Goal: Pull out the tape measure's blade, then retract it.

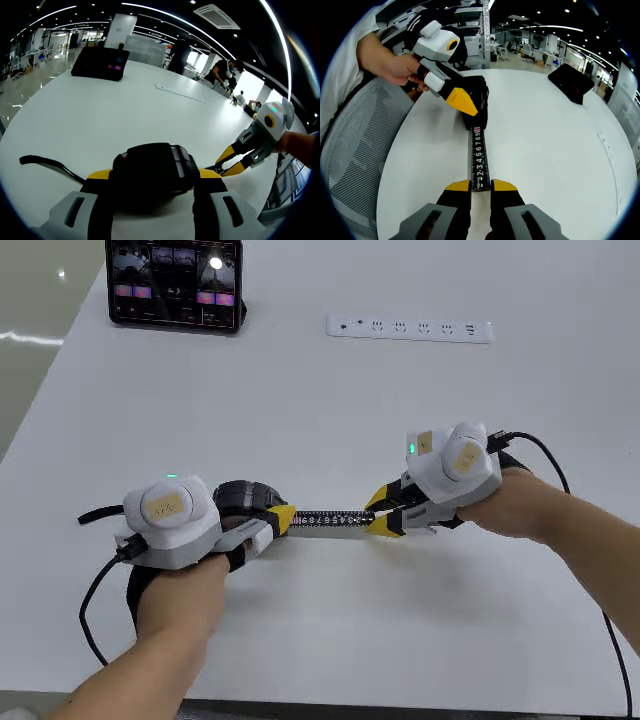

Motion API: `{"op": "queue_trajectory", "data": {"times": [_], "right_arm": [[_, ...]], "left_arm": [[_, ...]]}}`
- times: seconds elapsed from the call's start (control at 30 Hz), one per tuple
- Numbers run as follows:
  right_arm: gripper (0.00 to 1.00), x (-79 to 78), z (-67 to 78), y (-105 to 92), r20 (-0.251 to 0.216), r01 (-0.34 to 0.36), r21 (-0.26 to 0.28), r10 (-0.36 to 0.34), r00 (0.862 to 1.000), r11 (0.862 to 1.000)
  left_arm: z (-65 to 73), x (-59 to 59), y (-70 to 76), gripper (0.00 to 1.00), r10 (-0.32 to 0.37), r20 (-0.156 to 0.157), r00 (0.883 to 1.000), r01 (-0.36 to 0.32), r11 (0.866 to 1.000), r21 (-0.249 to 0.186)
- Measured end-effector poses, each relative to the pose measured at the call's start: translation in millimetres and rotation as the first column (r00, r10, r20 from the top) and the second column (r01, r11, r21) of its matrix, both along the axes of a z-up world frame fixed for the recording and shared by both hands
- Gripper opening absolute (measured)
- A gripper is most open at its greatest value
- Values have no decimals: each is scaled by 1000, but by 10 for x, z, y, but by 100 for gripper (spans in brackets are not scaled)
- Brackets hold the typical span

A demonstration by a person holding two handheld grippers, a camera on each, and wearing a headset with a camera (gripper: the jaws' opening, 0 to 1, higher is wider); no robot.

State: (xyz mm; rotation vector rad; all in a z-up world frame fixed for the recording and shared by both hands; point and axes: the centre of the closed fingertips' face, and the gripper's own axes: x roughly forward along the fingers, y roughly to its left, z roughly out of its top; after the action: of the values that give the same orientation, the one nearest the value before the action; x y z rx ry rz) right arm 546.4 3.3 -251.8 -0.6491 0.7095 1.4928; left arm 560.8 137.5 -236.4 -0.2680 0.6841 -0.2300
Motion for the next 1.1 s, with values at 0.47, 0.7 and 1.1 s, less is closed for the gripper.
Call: {"op": "queue_trajectory", "data": {"times": [0.47,0.7,1.1], "right_arm": [[10,-10,-38,207,-12,-8,26,8,1000,1000],[10,-11,-36,302,-17,-8,41,9,1000,999],[11,-14,-42,473,-25,-10,65,11,1000,998]], "left_arm": [[0,7,-4,59,4,2,1000,-4,1000,-9],[3,4,-4,59,3,1,1000,-3,1000,-13],[-2,12,2,59,4,4,1000,-4,1000,-20]]}}
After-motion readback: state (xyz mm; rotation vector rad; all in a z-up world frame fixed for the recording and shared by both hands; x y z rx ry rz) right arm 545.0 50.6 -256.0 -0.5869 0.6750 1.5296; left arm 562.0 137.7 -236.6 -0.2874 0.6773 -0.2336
